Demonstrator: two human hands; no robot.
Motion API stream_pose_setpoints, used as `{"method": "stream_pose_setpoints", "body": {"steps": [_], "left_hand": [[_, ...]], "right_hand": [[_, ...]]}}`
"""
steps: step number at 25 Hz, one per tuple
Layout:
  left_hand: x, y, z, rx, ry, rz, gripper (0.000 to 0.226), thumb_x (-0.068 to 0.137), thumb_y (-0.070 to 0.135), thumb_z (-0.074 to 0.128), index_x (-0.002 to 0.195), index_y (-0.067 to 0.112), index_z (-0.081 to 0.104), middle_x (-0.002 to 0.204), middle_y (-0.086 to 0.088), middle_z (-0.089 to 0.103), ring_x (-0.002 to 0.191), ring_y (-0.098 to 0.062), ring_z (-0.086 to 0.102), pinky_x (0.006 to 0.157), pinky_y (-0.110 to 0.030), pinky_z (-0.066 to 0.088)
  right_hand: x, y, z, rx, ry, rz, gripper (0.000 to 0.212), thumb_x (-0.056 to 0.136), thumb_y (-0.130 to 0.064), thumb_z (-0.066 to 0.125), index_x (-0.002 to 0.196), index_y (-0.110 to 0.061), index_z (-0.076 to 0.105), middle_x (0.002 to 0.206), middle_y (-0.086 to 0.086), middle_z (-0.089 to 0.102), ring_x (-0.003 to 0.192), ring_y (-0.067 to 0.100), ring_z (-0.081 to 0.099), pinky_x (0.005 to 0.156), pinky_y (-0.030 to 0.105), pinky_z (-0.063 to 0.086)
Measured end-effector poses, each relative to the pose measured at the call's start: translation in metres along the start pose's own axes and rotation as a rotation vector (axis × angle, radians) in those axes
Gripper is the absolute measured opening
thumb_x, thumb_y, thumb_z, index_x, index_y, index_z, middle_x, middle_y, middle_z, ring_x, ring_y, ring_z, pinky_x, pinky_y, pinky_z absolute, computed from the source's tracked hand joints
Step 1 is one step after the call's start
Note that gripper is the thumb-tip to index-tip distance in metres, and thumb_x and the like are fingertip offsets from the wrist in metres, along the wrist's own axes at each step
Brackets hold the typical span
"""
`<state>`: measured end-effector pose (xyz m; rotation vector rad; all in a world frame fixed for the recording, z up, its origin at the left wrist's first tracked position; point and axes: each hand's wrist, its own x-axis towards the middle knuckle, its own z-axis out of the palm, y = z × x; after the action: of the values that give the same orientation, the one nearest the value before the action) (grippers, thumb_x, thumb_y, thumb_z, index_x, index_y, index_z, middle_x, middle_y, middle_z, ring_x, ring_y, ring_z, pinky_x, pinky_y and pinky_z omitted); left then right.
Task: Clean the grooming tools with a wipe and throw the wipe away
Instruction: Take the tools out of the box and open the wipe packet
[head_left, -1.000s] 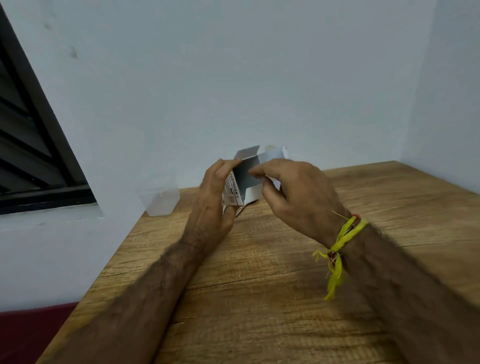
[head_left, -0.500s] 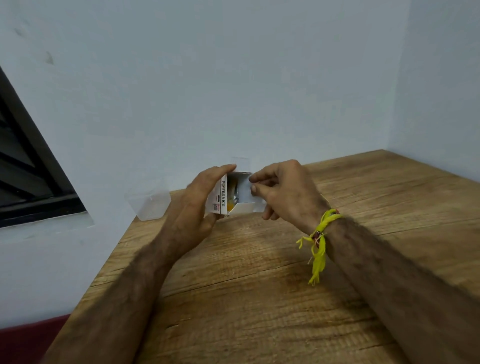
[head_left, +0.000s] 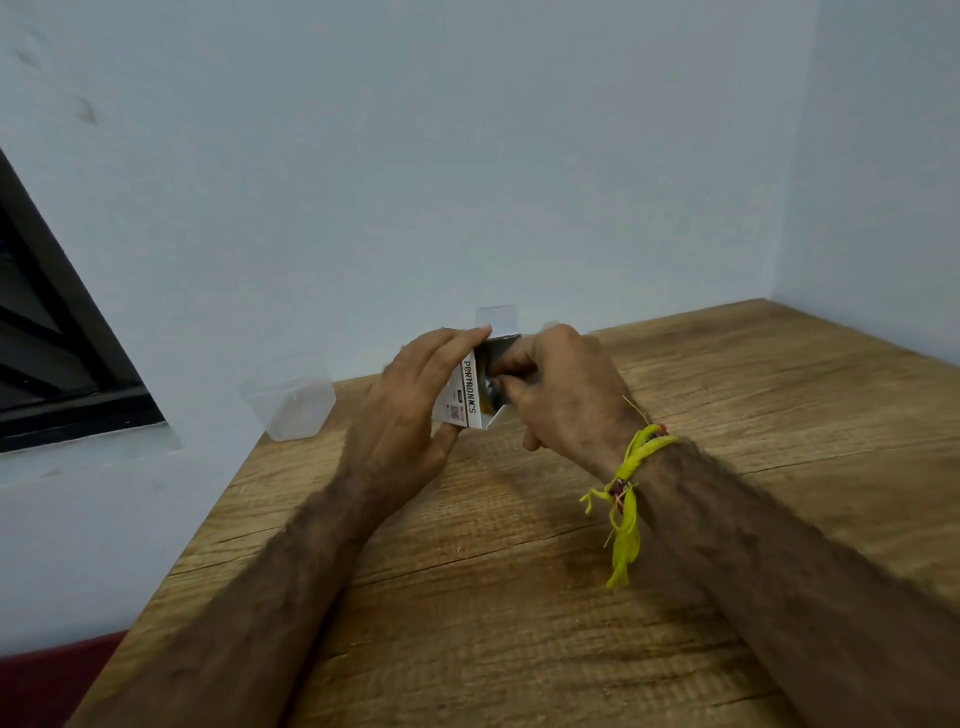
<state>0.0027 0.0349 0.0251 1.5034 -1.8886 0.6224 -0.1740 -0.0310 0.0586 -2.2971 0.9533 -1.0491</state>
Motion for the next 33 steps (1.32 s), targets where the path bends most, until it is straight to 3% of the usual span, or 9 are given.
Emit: {"method": "stream_pose_setpoints", "body": {"steps": [2,10,13,17,20,24,29,33], "left_hand": [[0.000,0.002,0.000,0.053,0.006,0.038,0.091,0.077,0.002,0.074,0.153,0.027,0.030,0.147,-0.004,0.048,0.137,-0.020,0.044,0.107,-0.038,0.045],[0.004,0.012,0.007,0.119,0.006,0.101,0.088,0.078,0.008,0.074,0.152,0.028,0.031,0.144,-0.003,0.050,0.133,-0.021,0.048,0.101,-0.040,0.048],[0.003,0.011,0.008,0.075,0.011,0.033,0.092,0.077,0.010,0.075,0.153,0.031,0.028,0.145,-0.001,0.049,0.134,-0.019,0.047,0.100,-0.044,0.049],[0.002,0.010,0.009,-0.037,0.056,-0.044,0.096,0.076,0.014,0.081,0.153,0.033,0.026,0.144,0.002,0.050,0.131,-0.015,0.049,0.101,-0.044,0.049],[0.002,0.014,0.011,-0.073,0.096,-0.078,0.101,0.072,0.020,0.085,0.153,0.033,0.026,0.140,0.005,0.051,0.124,-0.011,0.050,0.097,-0.040,0.052],[0.003,0.016,0.012,-0.093,0.101,-0.123,0.107,0.070,0.028,0.086,0.154,0.036,0.021,0.135,0.005,0.051,0.118,-0.008,0.049,0.092,-0.040,0.054],[0.003,0.018,0.012,-0.163,0.085,-0.233,0.127,0.072,0.037,0.088,0.156,0.044,-0.007,0.143,0.000,0.052,0.124,-0.010,0.051,0.091,-0.031,0.050],[0.003,0.018,0.016,-0.108,0.085,-0.242,0.116,0.071,0.041,0.085,0.158,0.035,0.009,0.137,0.002,0.052,0.113,0.000,0.043,0.086,-0.024,0.043]], "right_hand": [[-0.001,-0.001,0.002,-0.009,-0.045,-0.001,0.019,0.096,-0.020,0.056,0.100,-0.025,0.075,0.084,0.000,0.075,0.053,0.018,0.069,0.062,0.041,0.061],[-0.002,0.000,0.005,0.046,-0.094,0.078,0.026,0.097,-0.018,0.047,0.090,-0.024,0.071,0.079,0.000,0.074,0.048,0.018,0.069,0.058,0.043,0.062],[-0.002,0.001,0.007,0.153,0.052,0.083,0.017,0.092,-0.022,0.061,0.085,-0.026,0.076,0.075,-0.006,0.074,0.049,0.017,0.068,0.053,0.044,0.060],[0.002,0.005,0.004,0.213,0.343,0.089,0.007,0.075,-0.024,0.082,0.081,-0.028,0.079,0.077,-0.011,0.075,0.077,0.009,0.070,0.072,0.039,0.060],[0.001,0.003,0.004,0.225,0.395,-0.032,0.011,0.078,-0.019,0.081,0.084,-0.026,0.075,0.073,-0.012,0.071,0.072,0.004,0.067,0.068,0.037,0.059],[0.002,0.002,0.005,0.196,0.469,-0.217,0.014,0.082,-0.013,0.075,0.090,-0.023,0.069,0.082,-0.012,0.067,0.084,0.011,0.066,0.071,0.039,0.059],[0.004,0.004,0.005,0.294,0.521,-0.278,0.020,0.083,-0.003,0.074,0.097,-0.015,0.067,0.089,-0.003,0.066,0.085,0.010,0.065,0.068,0.034,0.057],[0.005,0.005,0.004,0.303,0.545,-0.269,0.034,0.082,0.000,0.076,0.113,-0.010,0.070,0.110,0.001,0.063,0.092,0.011,0.067,0.072,0.025,0.059]]}}
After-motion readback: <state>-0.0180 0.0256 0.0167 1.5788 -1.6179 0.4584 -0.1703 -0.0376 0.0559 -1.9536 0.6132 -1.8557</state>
